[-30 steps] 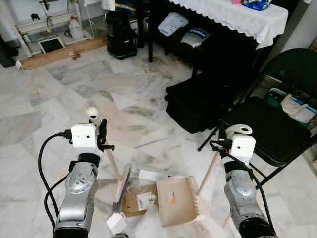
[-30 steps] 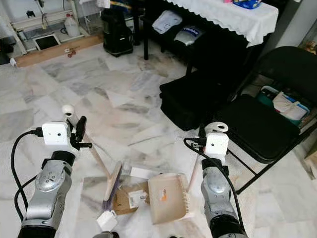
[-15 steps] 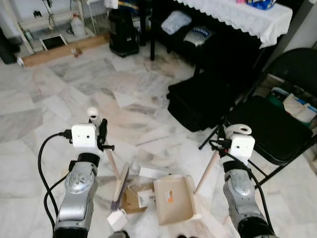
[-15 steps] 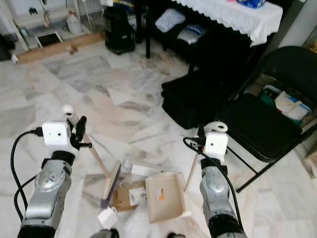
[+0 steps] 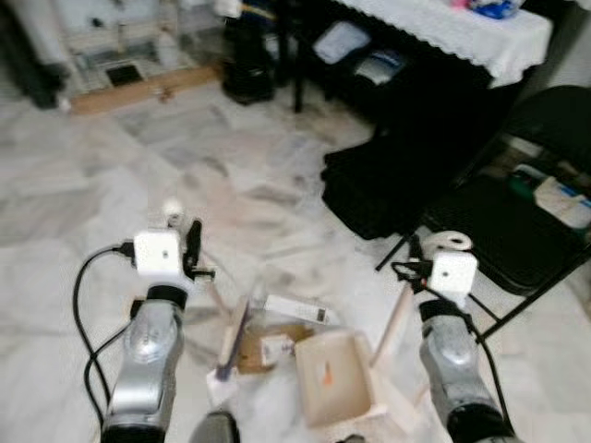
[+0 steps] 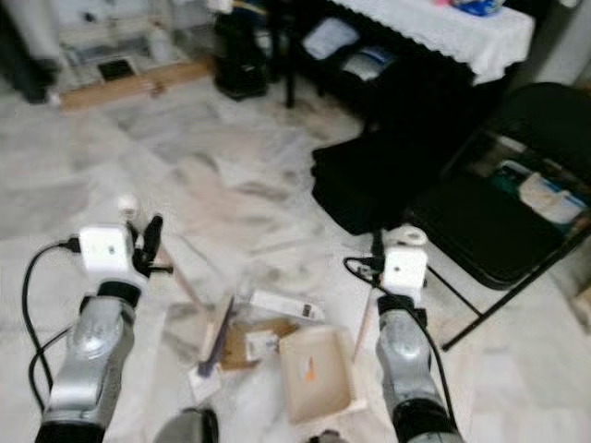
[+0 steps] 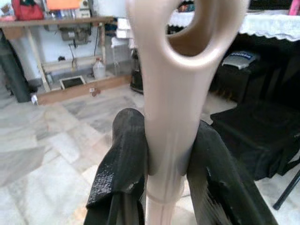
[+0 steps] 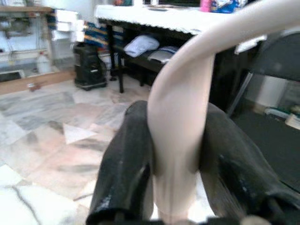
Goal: Sweep floor
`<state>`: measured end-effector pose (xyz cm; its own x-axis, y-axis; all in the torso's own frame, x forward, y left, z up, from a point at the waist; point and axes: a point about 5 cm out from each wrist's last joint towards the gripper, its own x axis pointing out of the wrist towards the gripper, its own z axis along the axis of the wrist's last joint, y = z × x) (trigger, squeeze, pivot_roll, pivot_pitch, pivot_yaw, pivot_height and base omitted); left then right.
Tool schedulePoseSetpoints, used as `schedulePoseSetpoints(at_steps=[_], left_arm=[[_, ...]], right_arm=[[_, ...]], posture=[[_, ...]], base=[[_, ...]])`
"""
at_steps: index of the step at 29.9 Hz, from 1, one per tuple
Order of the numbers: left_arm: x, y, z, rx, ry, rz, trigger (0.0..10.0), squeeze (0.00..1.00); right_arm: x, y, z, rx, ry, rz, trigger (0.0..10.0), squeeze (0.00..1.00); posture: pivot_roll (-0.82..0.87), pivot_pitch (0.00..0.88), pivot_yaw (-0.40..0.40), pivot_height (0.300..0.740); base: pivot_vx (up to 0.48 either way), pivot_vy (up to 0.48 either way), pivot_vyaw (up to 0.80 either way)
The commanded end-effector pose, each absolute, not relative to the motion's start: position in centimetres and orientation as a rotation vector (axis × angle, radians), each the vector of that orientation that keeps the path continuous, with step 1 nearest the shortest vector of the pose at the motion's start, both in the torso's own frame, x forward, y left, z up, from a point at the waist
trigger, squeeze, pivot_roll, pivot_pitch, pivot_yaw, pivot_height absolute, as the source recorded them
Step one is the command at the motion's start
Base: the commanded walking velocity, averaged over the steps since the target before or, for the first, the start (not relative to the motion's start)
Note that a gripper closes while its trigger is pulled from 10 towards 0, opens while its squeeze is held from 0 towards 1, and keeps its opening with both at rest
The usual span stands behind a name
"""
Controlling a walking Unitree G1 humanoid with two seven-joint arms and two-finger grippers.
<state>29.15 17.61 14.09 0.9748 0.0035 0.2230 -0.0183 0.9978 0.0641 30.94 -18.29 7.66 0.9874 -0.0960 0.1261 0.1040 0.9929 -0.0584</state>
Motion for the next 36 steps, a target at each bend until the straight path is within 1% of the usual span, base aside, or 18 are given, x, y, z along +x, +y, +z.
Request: schedulePoseSetpoints(at_steps=[1, 9, 15, 28, 36], left_arm=[[29.3, 17.5, 15.1, 0.061, -0.269, 0.002, 10.0, 0.0], [29.3, 17.5, 15.1, 0.061, -0.267, 0.001, 10.0, 0.0], [29.2, 17.4, 14.7, 0.06, -0.249, -0.014, 10.0, 0.0], [29.2, 17.2, 15.1, 0.083, -0.243, -0.051, 10.0, 0.0], [28.5, 17.6, 15.2, 0.097, -0.239, -0.057, 10.0, 0.0]], right_arm=[[31.1, -18.4, 8.1, -0.067, -0.145, -0.105, 10.0, 0.0], [31.1, -18.4, 8.1, -0.07, -0.144, -0.107, 10.0, 0.0], [31.0, -18.9, 7.9, -0.091, -0.131, -0.137, 10.0, 0.0], [30.4, -19.2, 6.1, -0.131, -0.074, -0.186, 10.0, 0.0], [31.1, -19.4, 7.1, -0.185, -0.126, -0.197, 10.0, 0.0]], posture=[[0.12, 0.121, -0.054, 0.74], [0.12, 0.121, -0.051, 0.74], [0.12, 0.12, -0.049, 0.74], [0.14, 0.131, -0.031, 0.74], [0.16, 0.158, -0.019, 0.74]], base=[[0.0, 0.0, 0.0], [0.0, 0.0, 0.0], [0.0, 0.0, 0.0], [0.0, 0.0, 0.0], [0.0, 0.0, 0.0]])
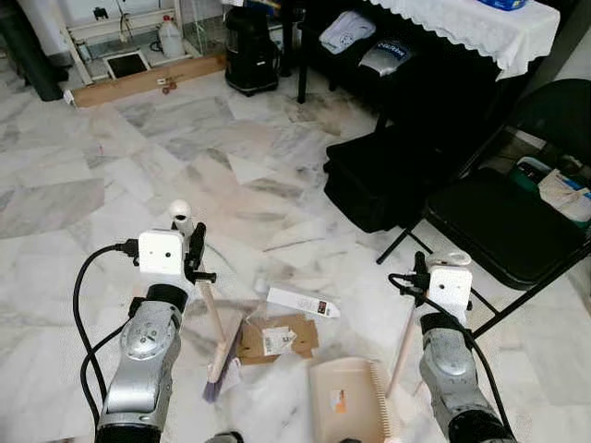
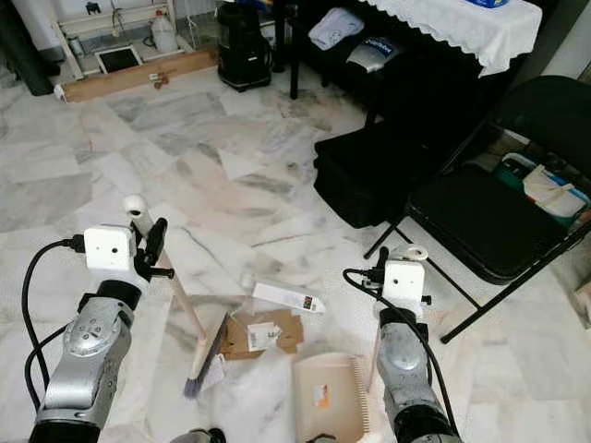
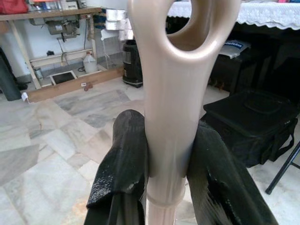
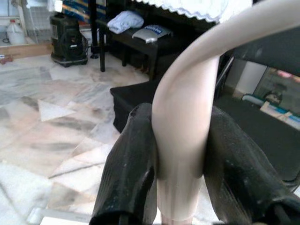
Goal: Sweep floor
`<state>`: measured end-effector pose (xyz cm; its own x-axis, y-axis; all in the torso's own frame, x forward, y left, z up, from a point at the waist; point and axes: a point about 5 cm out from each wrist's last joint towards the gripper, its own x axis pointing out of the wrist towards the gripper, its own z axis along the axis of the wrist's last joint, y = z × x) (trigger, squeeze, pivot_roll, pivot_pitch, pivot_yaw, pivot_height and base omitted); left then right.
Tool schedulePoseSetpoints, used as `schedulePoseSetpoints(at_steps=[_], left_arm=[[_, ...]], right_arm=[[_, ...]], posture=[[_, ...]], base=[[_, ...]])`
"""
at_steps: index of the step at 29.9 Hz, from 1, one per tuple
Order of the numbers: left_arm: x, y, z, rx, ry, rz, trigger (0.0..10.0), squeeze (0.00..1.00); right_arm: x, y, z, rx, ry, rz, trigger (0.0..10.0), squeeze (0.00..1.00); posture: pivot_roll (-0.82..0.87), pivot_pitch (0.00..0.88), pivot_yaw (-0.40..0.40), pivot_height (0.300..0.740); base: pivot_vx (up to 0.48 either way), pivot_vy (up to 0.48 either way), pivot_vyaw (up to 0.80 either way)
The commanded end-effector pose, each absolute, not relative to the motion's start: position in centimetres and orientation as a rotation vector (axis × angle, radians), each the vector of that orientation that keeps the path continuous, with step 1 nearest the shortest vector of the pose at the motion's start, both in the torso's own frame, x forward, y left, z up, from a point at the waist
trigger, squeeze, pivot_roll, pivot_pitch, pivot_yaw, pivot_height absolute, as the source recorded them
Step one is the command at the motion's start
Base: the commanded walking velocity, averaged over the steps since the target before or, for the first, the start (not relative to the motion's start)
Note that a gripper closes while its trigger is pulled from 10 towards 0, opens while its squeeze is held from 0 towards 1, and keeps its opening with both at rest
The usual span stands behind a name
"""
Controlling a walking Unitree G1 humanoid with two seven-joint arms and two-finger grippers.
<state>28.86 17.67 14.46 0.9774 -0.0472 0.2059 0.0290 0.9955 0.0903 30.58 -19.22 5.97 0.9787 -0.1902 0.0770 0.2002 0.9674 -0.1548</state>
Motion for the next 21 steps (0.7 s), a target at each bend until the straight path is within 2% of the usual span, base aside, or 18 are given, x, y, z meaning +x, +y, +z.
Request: schedulePoseSetpoints(at_steps=[1, 11, 21], left_arm=[[28.5, 17.6, 15.2, 0.098, -0.238, -0.059, 10.0, 0.0], [27.3, 17.6, 15.8, 0.121, -0.229, -0.079, 10.0, 0.0], [26.5, 16.2, 18.2, 0.052, -0.19, -0.198, 10.0, 0.0]], right_arm=[[31.2, -19.4, 7.4, -0.19, -0.14, -0.2, 10.0, 0.0], [31.1, -19.5, 7.6, -0.209, -0.18, -0.229, 10.0, 0.0], [28.6, -18.2, 3.2, -0.215, -0.013, -0.218, 10.0, 0.0]], posture=[[0.16, 0.161, -0.018, 0.74], [0.2, 0.213, 0.0, 0.74], [0.28, 0.266, 0.027, 0.74]], base=[[0.0, 0.0, 0.0], [0.0, 0.0, 0.0], [0.0, 0.0, 0.0]])
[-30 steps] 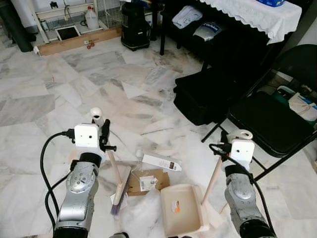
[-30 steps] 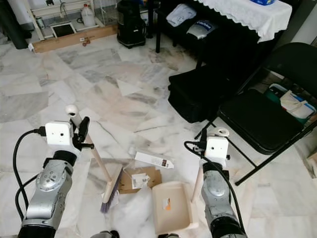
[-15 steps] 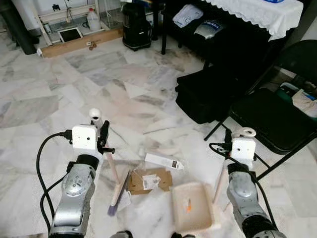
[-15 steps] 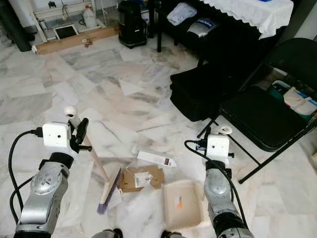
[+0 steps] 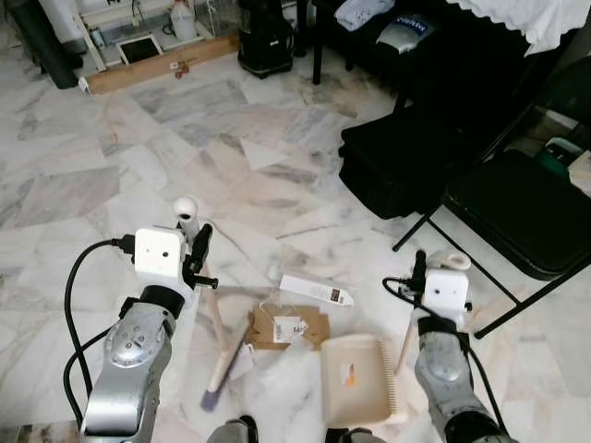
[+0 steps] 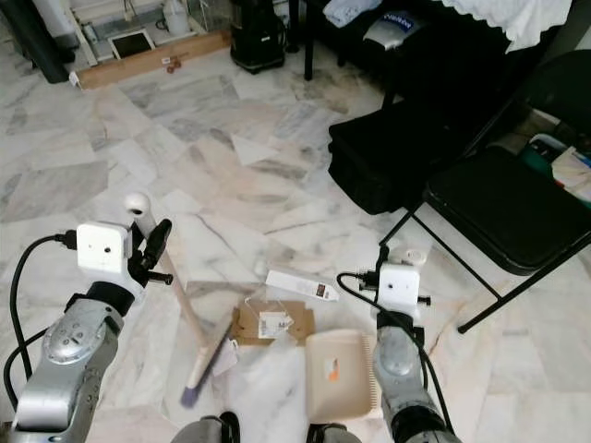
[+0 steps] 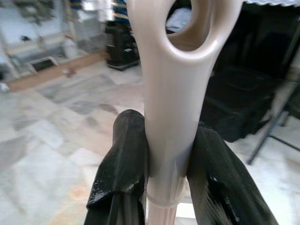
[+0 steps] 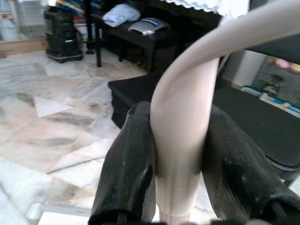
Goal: Sweep floor
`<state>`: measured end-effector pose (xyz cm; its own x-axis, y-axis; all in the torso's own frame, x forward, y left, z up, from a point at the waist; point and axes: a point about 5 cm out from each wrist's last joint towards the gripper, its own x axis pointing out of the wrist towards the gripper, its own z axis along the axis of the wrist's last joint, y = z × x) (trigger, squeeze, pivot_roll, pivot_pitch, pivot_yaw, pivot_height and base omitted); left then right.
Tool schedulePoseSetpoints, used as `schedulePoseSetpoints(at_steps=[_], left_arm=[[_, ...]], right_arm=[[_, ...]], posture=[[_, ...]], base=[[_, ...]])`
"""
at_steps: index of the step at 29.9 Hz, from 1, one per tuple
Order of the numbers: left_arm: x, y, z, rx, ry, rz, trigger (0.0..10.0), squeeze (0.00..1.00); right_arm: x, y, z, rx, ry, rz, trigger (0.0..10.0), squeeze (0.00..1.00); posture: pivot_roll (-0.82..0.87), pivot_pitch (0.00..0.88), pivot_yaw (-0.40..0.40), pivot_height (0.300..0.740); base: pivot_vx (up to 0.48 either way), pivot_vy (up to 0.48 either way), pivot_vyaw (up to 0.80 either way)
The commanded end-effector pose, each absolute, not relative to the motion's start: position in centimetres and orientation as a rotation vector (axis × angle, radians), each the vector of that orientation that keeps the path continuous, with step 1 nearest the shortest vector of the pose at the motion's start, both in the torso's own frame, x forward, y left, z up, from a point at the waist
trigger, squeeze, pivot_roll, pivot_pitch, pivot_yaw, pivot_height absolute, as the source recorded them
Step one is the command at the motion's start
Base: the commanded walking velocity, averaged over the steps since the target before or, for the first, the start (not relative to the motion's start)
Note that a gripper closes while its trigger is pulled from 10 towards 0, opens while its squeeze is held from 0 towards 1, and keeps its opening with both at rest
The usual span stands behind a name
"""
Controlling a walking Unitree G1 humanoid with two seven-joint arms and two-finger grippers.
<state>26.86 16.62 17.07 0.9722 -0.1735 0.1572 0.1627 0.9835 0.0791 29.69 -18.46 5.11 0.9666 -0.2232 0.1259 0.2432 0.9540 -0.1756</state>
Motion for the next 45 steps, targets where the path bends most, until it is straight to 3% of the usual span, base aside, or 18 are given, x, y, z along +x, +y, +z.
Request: schedulePoseSetpoints(at_steps=[1, 10, 18, 23, 33, 37, 45], left_arm=[[26.5, 16.0, 18.5, 0.044, -0.182, -0.217, 10.0, 0.0], [26.2, 14.8, 16.7, 0.055, 0.025, -0.322, 10.0, 0.0], [27.1, 15.1, 16.4, 0.063, 0.035, -0.23, 10.0, 0.0], [27.4, 14.7, 16.8, -0.153, 0.041, -0.21, 10.0, 0.0], [27.8, 15.3, 17.8, -0.275, 0.013, -0.186, 10.0, 0.0], [27.8, 15.8, 18.9, -0.26, -0.041, -0.167, 10.0, 0.0], [28.0, 18.2, 22.8, -0.045, -0.257, -0.069, 10.0, 0.0]], right_arm=[[28.3, -18.1, 2.8, -0.216, 0.008, -0.218, 10.0, 0.0], [28.1, -17.6, 2.4, -0.216, 0.02, -0.198, 10.0, 0.0], [28.6, -18.5, 3.3, -0.224, -0.024, -0.214, 10.0, 0.0], [28.7, -19.0, 3.5, -0.227, -0.027, -0.223, 10.0, 0.0], [29.3, -18.6, 3.7, -0.225, -0.018, -0.209, 10.0, 0.0], [29.4, -18.5, 3.8, -0.223, -0.019, -0.206, 10.0, 0.0], [29.5, -18.6, 3.8, -0.224, -0.02, -0.2, 10.0, 0.0]], posture=[[0.29, 0.271, 0.029, 0.74], [0.27, 0.275, 0.028, 0.74], [0.22, 0.274, 0.018, 0.74], [0.22, 0.269, 0.007, 0.74], [0.22, 0.248, -0.02, 0.74], [0.22, 0.244, -0.023, 0.74], [0.22, 0.235, -0.028, 0.74]], base=[[0.0, 0.0, 0.0], [0.0, 0.0, 0.0], [0.0, 0.0, 0.0], [0.0, 0.0, 0.0], [0.0, 0.0, 0.0], [0.0, 0.0, 0.0], [0.0, 0.0, 0.0]])
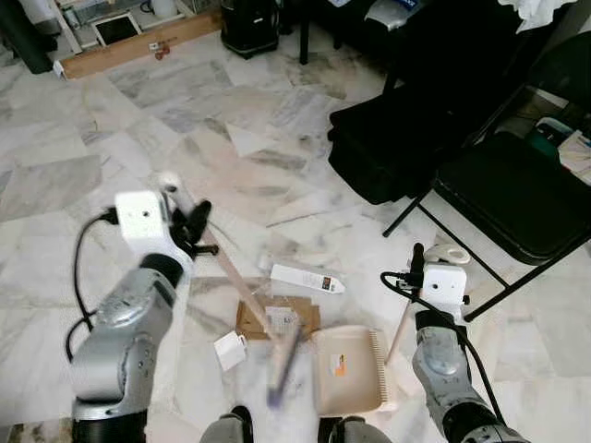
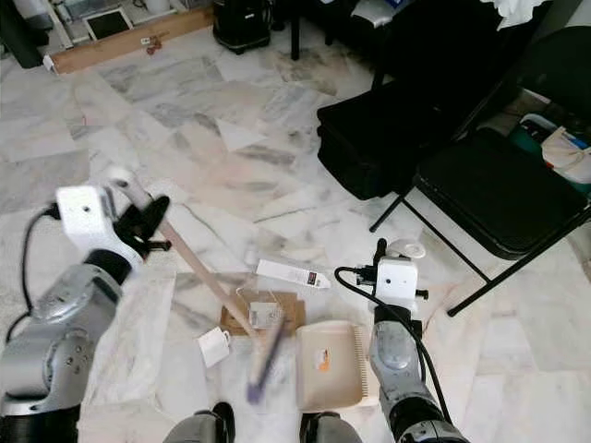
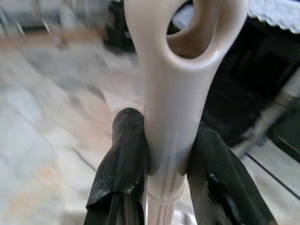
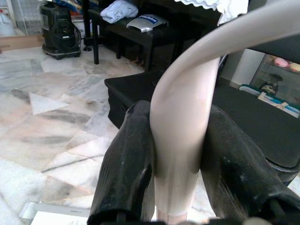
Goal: Sweep floor
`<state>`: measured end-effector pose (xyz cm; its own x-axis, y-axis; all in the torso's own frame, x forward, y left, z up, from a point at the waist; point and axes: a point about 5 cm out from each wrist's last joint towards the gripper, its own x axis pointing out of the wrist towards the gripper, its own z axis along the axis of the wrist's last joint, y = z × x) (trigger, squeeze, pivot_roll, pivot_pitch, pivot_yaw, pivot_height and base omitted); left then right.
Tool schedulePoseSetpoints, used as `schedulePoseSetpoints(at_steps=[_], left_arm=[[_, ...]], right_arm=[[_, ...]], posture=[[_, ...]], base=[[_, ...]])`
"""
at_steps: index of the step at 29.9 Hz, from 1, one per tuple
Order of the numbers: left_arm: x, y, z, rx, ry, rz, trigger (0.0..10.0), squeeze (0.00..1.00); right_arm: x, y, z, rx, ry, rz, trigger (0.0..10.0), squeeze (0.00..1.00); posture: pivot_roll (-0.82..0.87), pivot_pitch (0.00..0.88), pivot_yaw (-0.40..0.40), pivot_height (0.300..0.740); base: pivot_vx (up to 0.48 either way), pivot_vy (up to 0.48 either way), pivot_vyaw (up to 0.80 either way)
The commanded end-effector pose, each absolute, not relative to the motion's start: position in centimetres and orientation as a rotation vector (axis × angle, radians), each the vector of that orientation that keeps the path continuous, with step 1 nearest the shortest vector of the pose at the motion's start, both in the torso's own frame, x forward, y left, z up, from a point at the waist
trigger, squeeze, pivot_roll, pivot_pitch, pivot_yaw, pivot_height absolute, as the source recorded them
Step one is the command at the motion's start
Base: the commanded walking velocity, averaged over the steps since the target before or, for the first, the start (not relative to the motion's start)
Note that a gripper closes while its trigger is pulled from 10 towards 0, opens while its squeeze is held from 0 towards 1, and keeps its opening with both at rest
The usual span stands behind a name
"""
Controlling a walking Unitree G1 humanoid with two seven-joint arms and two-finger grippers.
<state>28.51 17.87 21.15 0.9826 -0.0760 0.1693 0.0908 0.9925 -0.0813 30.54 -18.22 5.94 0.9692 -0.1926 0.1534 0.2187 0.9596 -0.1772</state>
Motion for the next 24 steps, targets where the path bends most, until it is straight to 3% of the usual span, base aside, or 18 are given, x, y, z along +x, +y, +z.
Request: schedulePoseSetpoints(at_steps=[1, 14, 19, 24], left_arm=[[28.0, 18.3, 22.8, -0.03, -0.258, -0.065, 10.0, 0.0], [28.0, 17.4, 16.6, 0.225, -0.118, -0.147, 10.0, 0.0], [28.0, 16.3, 14.6, 0.188, -0.029, -0.205, 10.0, 0.0], [28.2, 15.3, 14.1, 0.022, 0.005, -0.211, 10.0, 0.0]], right_arm=[[29.5, -18.6, 3.8, -0.224, -0.02, -0.2, 10.0, 0.0], [29.5, -18.8, 4.0, -0.229, -0.027, -0.203, 10.0, 0.0], [29.4, -19.3, 4.0, -0.238, -0.027, -0.209, 10.0, 0.0], [29.3, -19.5, 4.0, -0.245, -0.027, -0.211, 10.0, 0.0]], posture=[[0.22, 0.235, -0.028, 0.74], [0.2, 0.241, -0.034, 0.74], [0.19, 0.254, -0.038, 0.74], [0.18, 0.262, -0.041, 0.74]], base=[[0.0, 0.0, 0.0], [0.0, 0.0, 0.0], [0.0, 0.0, 0.0], [0.0, 0.0, 0.0]])
